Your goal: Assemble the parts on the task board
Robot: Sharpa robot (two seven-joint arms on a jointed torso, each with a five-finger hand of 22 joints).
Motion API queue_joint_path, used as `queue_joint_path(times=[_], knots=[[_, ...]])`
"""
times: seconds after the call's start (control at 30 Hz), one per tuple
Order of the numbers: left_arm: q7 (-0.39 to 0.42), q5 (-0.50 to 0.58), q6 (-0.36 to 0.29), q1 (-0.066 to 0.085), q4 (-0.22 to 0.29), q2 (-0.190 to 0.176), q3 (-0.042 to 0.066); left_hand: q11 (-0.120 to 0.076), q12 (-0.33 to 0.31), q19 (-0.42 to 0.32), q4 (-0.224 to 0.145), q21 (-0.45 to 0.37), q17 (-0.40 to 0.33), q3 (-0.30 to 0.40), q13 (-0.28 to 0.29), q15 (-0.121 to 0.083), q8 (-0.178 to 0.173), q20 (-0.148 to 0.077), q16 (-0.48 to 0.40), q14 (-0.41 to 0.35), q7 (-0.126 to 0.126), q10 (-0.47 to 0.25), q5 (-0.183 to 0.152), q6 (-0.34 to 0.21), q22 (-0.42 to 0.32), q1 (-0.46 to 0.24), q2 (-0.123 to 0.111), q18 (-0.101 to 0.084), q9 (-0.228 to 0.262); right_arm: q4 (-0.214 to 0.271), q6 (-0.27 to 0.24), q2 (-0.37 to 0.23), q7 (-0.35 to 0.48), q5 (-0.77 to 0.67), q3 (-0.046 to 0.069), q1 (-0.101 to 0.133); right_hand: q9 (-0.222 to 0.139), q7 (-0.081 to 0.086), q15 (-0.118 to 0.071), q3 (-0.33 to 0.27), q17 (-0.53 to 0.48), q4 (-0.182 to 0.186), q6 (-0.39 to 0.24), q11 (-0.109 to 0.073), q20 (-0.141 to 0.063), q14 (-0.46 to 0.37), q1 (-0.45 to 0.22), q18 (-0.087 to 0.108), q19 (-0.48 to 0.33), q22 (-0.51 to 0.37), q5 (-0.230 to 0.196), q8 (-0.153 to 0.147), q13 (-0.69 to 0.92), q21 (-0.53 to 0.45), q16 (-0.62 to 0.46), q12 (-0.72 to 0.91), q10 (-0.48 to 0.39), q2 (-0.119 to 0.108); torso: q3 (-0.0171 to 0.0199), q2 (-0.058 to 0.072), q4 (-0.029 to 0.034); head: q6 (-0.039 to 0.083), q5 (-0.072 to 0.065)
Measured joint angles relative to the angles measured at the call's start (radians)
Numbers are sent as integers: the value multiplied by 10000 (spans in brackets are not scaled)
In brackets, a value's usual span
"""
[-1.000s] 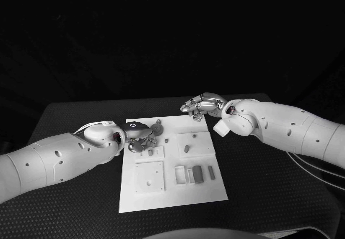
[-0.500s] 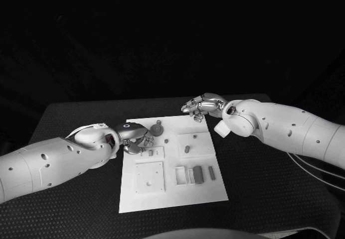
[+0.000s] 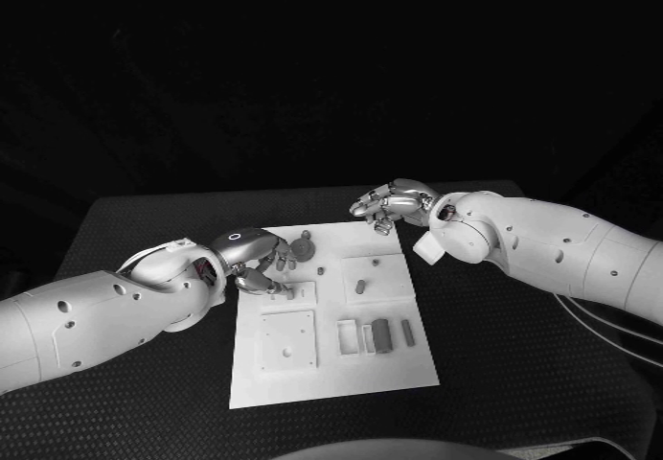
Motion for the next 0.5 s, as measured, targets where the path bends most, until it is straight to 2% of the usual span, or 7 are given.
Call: queue_joint_path(times=[0.03,0.1,0.2,0.5], knots=[[-134,-28,-189,-6,59,-44,-18,6,28,84,38,0,0,-70,-1,-38,77,-26,43,41,-40,63,0,42,0,-91,-91,-1,32,4,0,-5,0,0,0,-1,0,0,0,0,0,0,0,0,0,0,0,-1,0,0,0,0,0,0,0,0,0,0,-1,0,0,0,3],[-350,-91,-490,-43,138,-97,-24,-106,141,318,48,12,2,-248,0,-121,285,-84,162,194,-129,207,0,142,-1,-267,-267,-1,117,6,0,-12,0,0,0,-1,0,-1,0,0,0,0,1,0,0,0,0,0,0,0,0,0,0,0,0,0,0,0,-5,0,2,-6,10],[-652,-204,-895,-165,222,-133,-23,-201,183,441,24,50,17,-329,0,-209,492,-171,229,294,-182,301,0,213,-1,-350,-350,-5,205,6,-1,-19,-1,0,0,-1,0,-2,0,0,0,0,1,0,0,0,0,-1,0,0,0,0,0,0,0,0,0,0,-6,0,9,-9,33],[-1308,-619,-2046,-779,245,-96,-32,-328,277,777,-88,155,73,-441,-38,-333,880,-295,390,550,-263,498,0,294,-1,-303,-419,-37,335,3,-7,-21,-1,0,0,-1,-9,-16,0,0,1,0,13,0,-5,0,0,0,6,0,0,0,-7,0,0,0,0,0,-18,-2,7,-20,90]])
